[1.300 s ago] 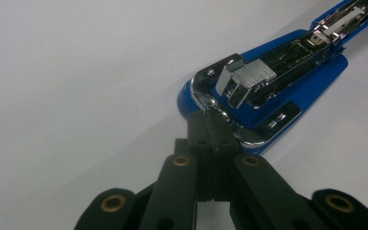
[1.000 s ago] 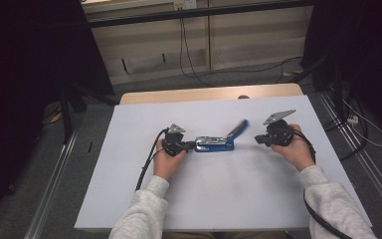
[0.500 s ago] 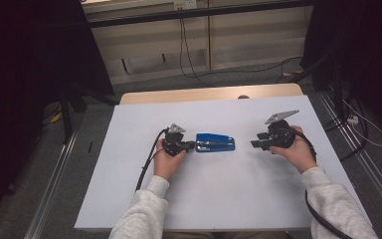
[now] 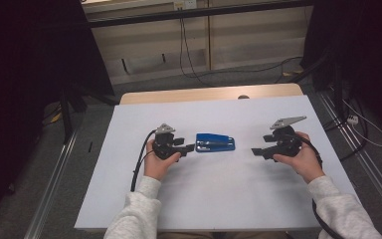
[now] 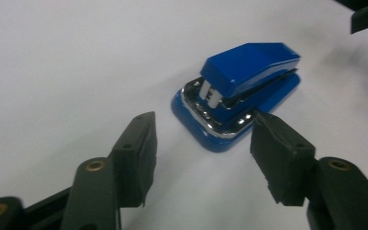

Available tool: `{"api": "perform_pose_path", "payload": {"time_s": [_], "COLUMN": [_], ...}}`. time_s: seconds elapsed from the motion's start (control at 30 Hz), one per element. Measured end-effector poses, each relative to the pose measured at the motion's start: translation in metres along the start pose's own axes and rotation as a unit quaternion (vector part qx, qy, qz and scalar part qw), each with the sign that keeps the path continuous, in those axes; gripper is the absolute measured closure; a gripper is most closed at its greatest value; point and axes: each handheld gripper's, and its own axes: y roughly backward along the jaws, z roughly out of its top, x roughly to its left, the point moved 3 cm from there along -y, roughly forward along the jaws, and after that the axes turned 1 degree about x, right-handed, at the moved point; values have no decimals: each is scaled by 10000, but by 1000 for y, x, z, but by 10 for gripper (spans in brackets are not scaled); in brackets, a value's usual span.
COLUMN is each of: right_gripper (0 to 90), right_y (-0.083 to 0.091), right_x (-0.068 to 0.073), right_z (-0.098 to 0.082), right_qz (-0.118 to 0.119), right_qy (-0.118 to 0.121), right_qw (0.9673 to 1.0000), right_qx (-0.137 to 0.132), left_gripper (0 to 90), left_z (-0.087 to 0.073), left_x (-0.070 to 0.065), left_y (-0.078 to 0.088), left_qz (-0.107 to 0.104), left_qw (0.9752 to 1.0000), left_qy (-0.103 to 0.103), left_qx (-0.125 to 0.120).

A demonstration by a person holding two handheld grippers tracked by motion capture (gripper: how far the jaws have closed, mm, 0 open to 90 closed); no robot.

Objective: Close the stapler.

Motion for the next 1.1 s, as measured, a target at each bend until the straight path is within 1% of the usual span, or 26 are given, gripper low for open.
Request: {"api": "perform_pose_path", "payload": {"time_s": [0.03,0.07,0.1,0.17,0.2,0.27,0.3,0.33,0.37,0.43,0.5,0.53,0.6,0.63,0.67,0.7,0.77,0.8,0.87,0.9,0.93,1.0,1.1], "right_gripper": [208,203,193,183,183,180,180,177,169,163,161,158,154,150,149,147,142,142,142,142,141,139,133], "right_y": [2,3,4,6,8,11,12,13,15,17,19,20,22,22,24,24,26,26,27,27,28,29,30], "right_x": [2,4,6,11,13,15,16,17,18,20,21,22,24,25,25,26,28,29,31,33,33,34,35], "right_z": [-1,-2,-4,-6,-8,-11,-13,-14,-16,-19,-22,-24,-26,-27,-28,-29,-31,-32,-33,-34,-35,-36,-38], "right_qz": [-19,-29,-35,6,21,44,46,64,57,74,64,65,90,91,89,106,119,121,130,124,121,129,141], "right_qy": [-11,-3,21,53,71,68,82,74,53,63,90,115,126,132,128,118,100,128,174,177,213,198,215], "right_qw": [10000,10000,10000,10000,10000,9999,9999,9999,10000,9999,9999,9999,9999,9999,9999,9999,9999,9998,9997,9997,9997,9997,9996], "right_qx": [-40,-69,-73,-69,-66,-74,-74,-60,-59,-27,5,39,39,42,51,52,41,57,73,67,63,73,99], "left_gripper": [353,347,332,279,270,237,236,222,196,187,157,146,136,131,131,129,127,126,117,117,117,113,103], "left_z": [0,-1,-2,-3,-4,-6,-6,-7,-7,-9,-10,-11,-13,-15,-16,-17,-19,-21,-23,-24,-25,-28,-32], "left_x": [-1,-2,-3,-4,-4,-5,-5,-5,-6,-6,-6,-6,-5,-5,-5,-5,-4,-4,-3,-3,-3,-4,-5], "left_y": [3,5,8,10,12,15,17,20,22,27,33,35,40,42,44,46,49,51,55,56,58,62,67], "left_qz": [-28,-106,-121,-178,-181,-204,-165,-132,-146,-178,-152,-154,-76,-109,-105,-119,-94,-80,-23,-32,-56,-58,-5], "left_qw": [10000,9999,9999,9998,9998,9998,9999,9999,9998,9997,9998,9997,9998,9997,9997,9996,9997,9997,9996,9996,9995,9995,9996], "left_qy": [17,52,53,36,51,9,-21,-21,6,38,-12,-6,-66,-54,-68,-35,-72,-77,-43,-41,-84,-123,-194], "left_qx": [-43,-69,-97,-69,-42,-52,-48,-77,-111,-187,-156,-182,-191,-230,-219,-247,-226,-227,-260,-259,-292,-269,-213]}}
